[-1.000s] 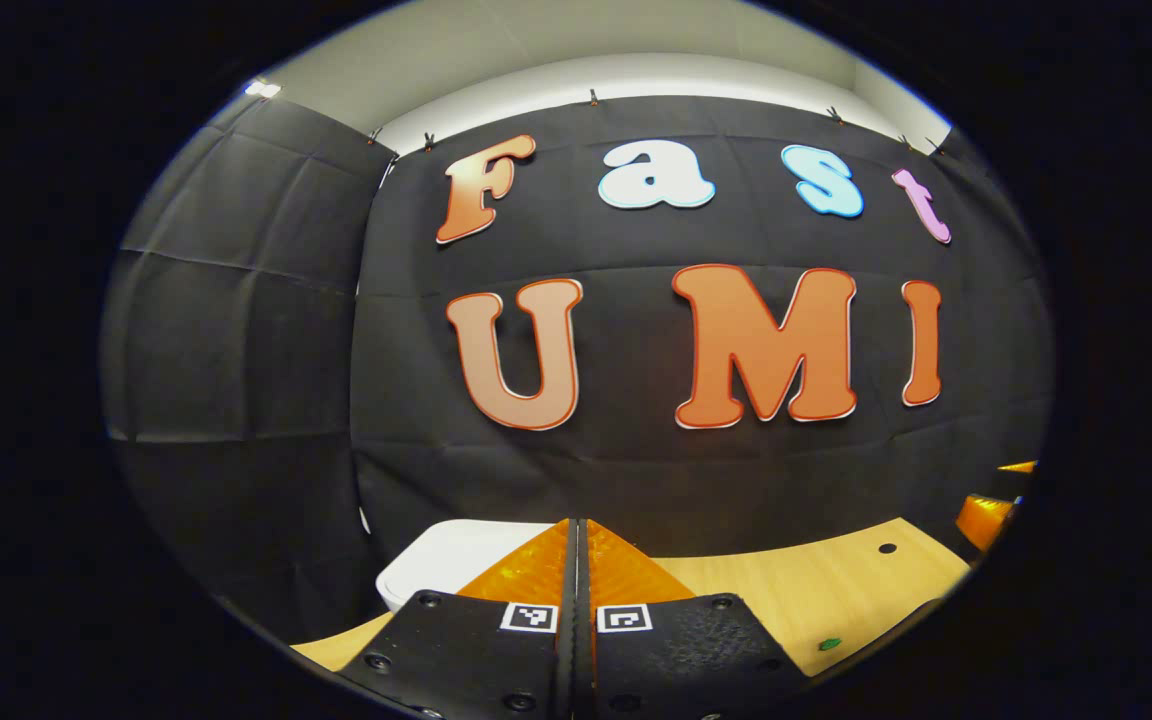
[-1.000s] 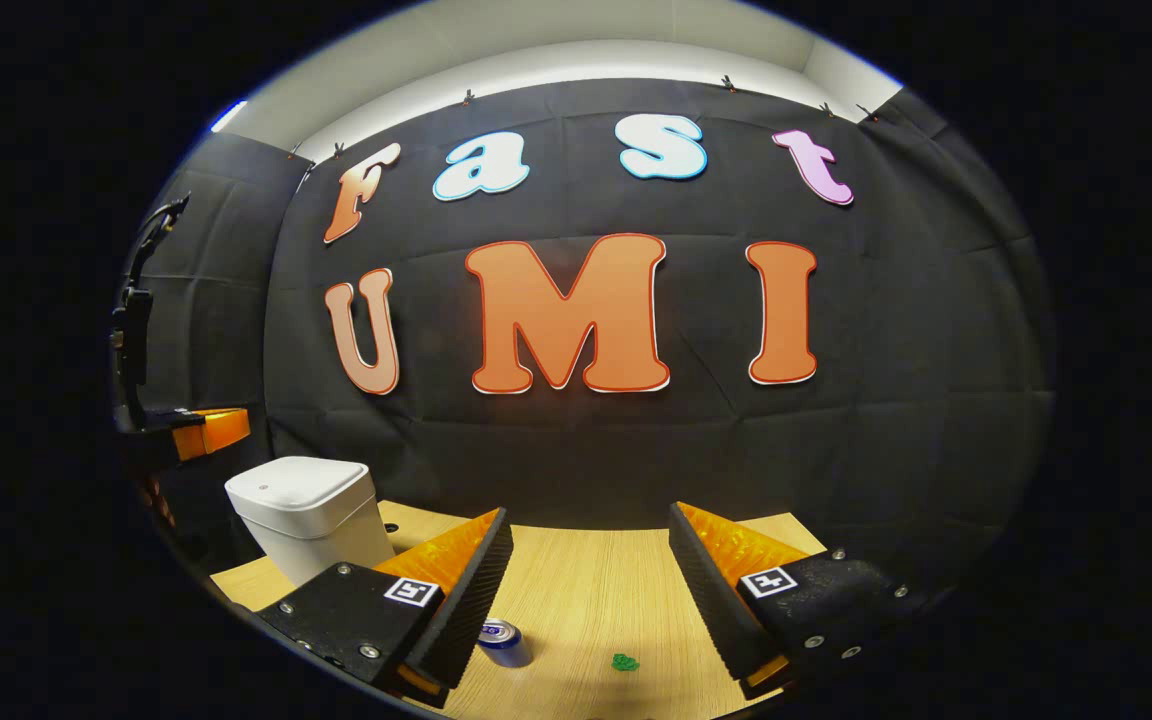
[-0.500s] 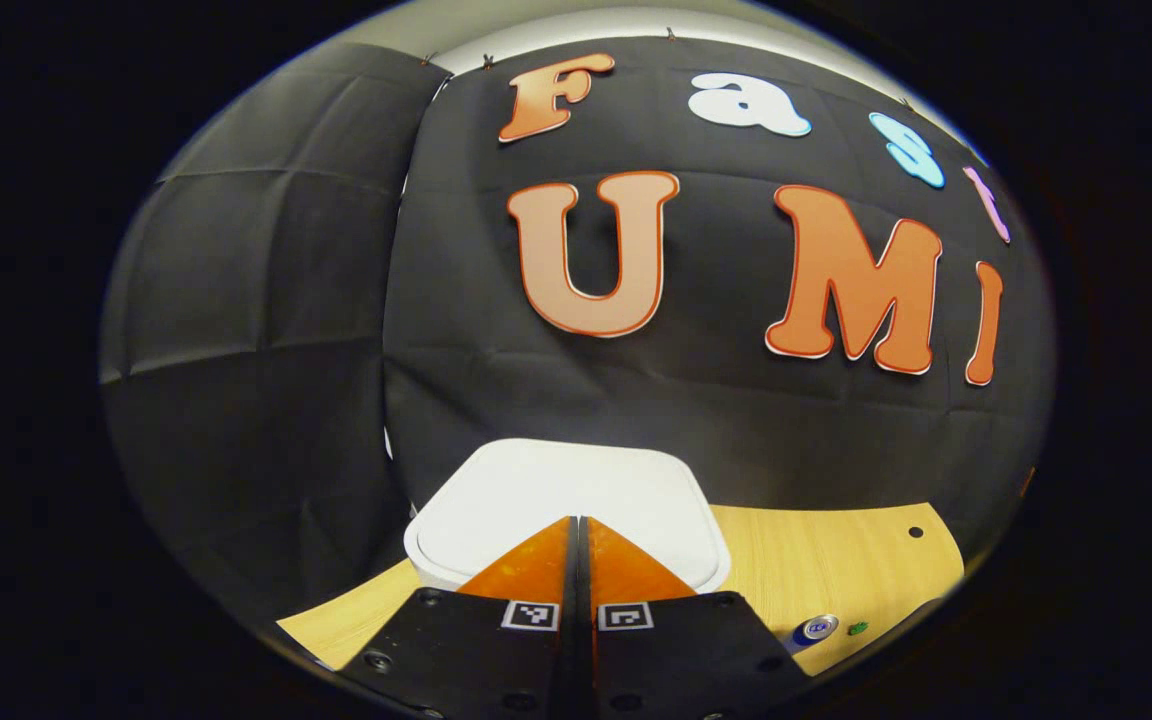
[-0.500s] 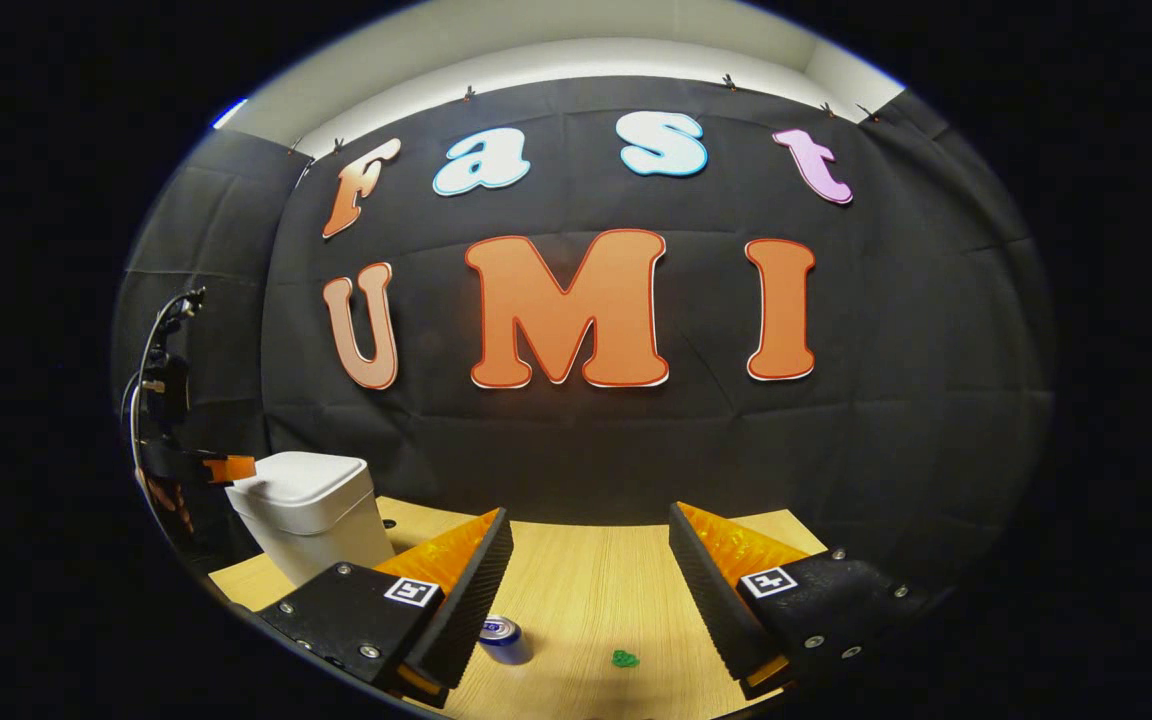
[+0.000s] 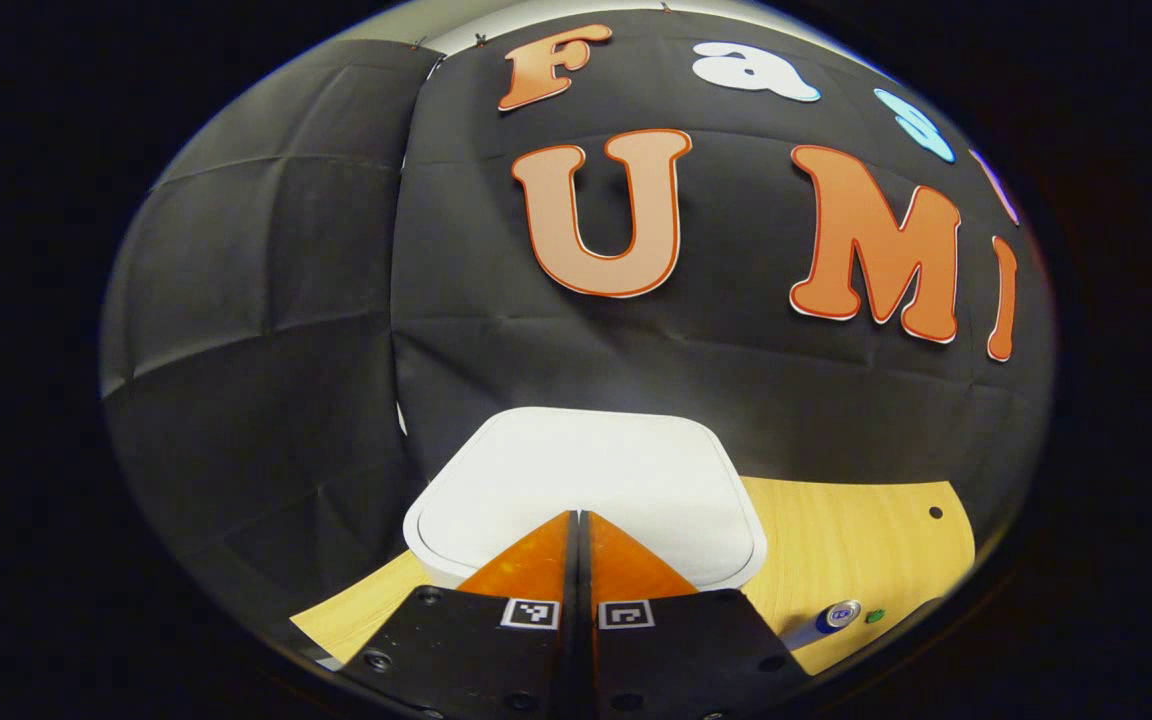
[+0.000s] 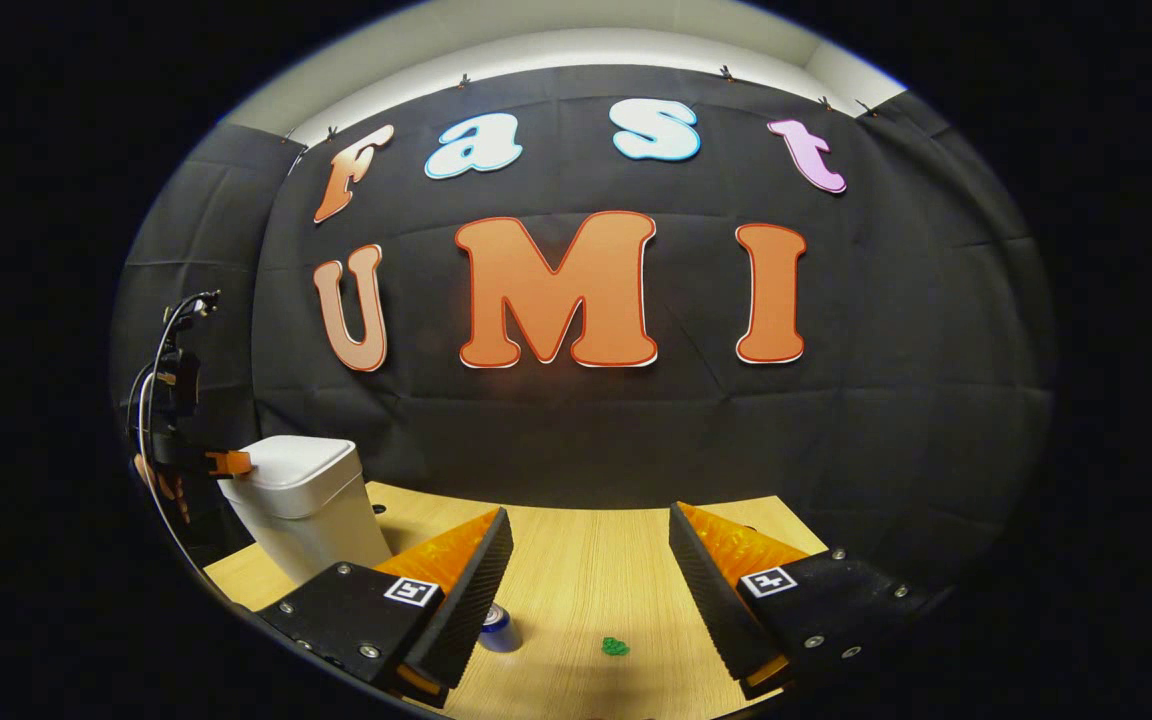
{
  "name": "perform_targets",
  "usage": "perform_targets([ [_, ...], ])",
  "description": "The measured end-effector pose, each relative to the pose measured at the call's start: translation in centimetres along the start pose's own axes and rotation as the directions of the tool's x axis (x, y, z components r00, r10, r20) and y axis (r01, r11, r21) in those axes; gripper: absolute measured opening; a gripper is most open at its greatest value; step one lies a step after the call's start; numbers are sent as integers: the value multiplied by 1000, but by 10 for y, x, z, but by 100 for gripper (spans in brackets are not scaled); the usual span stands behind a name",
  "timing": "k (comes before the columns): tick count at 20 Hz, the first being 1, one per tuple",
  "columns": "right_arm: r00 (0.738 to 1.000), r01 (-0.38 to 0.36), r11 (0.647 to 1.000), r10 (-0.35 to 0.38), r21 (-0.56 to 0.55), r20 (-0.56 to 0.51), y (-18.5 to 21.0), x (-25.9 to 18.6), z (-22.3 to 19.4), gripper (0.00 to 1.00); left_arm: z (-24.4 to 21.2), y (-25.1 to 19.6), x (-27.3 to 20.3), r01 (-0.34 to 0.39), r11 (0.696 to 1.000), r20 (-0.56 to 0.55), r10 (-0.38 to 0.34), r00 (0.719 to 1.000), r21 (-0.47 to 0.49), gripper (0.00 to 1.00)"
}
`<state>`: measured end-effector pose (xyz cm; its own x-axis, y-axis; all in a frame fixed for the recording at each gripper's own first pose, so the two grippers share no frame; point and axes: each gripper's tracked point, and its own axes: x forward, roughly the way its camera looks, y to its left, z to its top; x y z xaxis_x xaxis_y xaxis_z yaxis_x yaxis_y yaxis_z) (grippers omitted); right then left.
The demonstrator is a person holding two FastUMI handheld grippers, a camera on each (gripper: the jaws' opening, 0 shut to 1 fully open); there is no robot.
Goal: Press the lid of the desktop garbage bin to open it, pick up the crumpled paper on the desktop and throw it into the bin, then pick up the pop can on the desktop and drop it into the bin, and finally close the garbage bin lid.
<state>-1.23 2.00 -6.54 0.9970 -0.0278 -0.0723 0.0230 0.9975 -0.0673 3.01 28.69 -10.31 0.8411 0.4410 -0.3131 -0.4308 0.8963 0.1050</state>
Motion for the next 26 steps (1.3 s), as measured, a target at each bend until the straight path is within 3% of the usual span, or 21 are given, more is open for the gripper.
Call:
perform_targets([
  [3, 1000, 2, 1000, -2, 6, 3, -4, 0, 0, 93, 14, 0, -11, -11, 1000, 59, 10, 998, 18, 0],
  [5, 1000, 11, 1000, -11, 7, 4, -7, 0, 2, 94, 43, -1, -32, -25, 1000, 173, 22, 985, 17, 0],
  [7, 1000, 12, 1000, -12, 8, -1, -9, 1, 0, 94, 76, -15, -58, -5, 1000, 280, -2, 960, 26, 0],
  [10, 1000, 11, 1000, -11, 3, -9, -11, 1, -4, 94, 87, -49, -98, 71, 996, 345, -83, 935, 47, 4],
  [13, 1000, 7, 1000, -7, 3, -22, -13, 3, -10, 94, 94, -76, -128, 139, 989, 376, -149, 914, 56, 36],
  [14, 1000, 9, 1000, -9, 0, -24, -14, 4, -13, 94, 91, -86, -134, 169, 984, 371, -179, 911, 60, 39],
  [15, 1000, 10, 1000, -10, -5, -28, -15, 5, -14, 94, 86, -96, -137, 202, 977, 358, -215, 909, 72, 52],
  [18, 999, 0, 1000, -1, -16, -38, -18, 6, -24, 94, 78, -111, -148, 240, 968, 338, -249, 908, 66, 74],
  [19, 999, -4, 1000, 3, -20, -42, -19, 7, -29, 94, 79, -113, -153, 247, 967, 342, -251, 905, 57, 73],
  [23, 996, -31, 998, 26, -56, -86, -22, 16, -64, 94, 78, -129, -170, 266, 962, 352, -269, 896, 58, 88],
  [26, 990, -53, 996, 44, -71, -133, -22, 26, -100, 94, 80, -140, -185, 283, 955, 364, -295, 884, 86, 89],
])
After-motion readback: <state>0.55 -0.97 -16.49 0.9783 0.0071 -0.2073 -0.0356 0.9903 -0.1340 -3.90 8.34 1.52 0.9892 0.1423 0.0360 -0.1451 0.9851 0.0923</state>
